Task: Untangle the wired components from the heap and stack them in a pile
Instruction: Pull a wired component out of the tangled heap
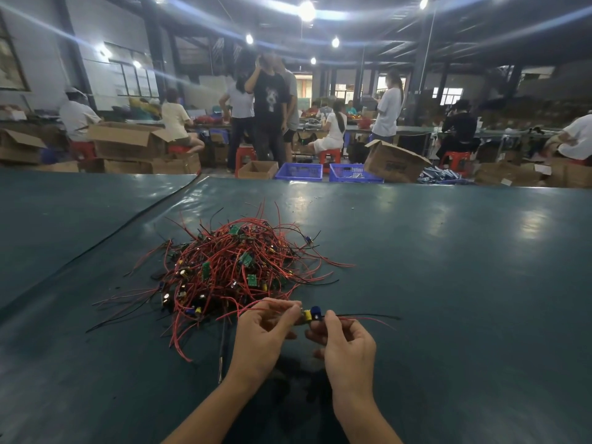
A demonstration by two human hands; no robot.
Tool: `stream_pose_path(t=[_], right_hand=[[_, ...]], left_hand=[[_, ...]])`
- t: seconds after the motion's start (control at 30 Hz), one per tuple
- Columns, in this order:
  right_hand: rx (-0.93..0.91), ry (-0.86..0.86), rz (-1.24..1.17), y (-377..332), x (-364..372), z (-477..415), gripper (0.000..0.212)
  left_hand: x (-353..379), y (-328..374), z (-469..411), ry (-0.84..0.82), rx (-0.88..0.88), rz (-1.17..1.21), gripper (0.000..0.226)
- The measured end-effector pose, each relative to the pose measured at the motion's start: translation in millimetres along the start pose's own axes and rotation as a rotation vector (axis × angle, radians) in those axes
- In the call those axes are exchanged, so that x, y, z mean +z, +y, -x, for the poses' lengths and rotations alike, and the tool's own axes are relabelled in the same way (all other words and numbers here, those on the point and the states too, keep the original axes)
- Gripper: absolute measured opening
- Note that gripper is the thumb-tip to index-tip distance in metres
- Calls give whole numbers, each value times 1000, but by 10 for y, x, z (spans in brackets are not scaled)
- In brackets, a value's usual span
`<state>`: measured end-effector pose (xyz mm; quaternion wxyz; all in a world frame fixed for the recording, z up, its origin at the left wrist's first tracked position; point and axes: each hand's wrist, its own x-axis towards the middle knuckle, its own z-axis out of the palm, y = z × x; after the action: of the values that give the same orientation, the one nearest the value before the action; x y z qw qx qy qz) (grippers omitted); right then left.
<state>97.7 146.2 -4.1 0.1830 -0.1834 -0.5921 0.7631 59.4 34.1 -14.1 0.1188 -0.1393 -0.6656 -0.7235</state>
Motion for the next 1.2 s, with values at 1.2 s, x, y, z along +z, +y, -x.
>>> stream_pose_path(t=[1.2], right_hand=[[184,67,-111,-93,-128,-220,16]], left_hand=[[-42,36,-42,-148,-328,126,38]])
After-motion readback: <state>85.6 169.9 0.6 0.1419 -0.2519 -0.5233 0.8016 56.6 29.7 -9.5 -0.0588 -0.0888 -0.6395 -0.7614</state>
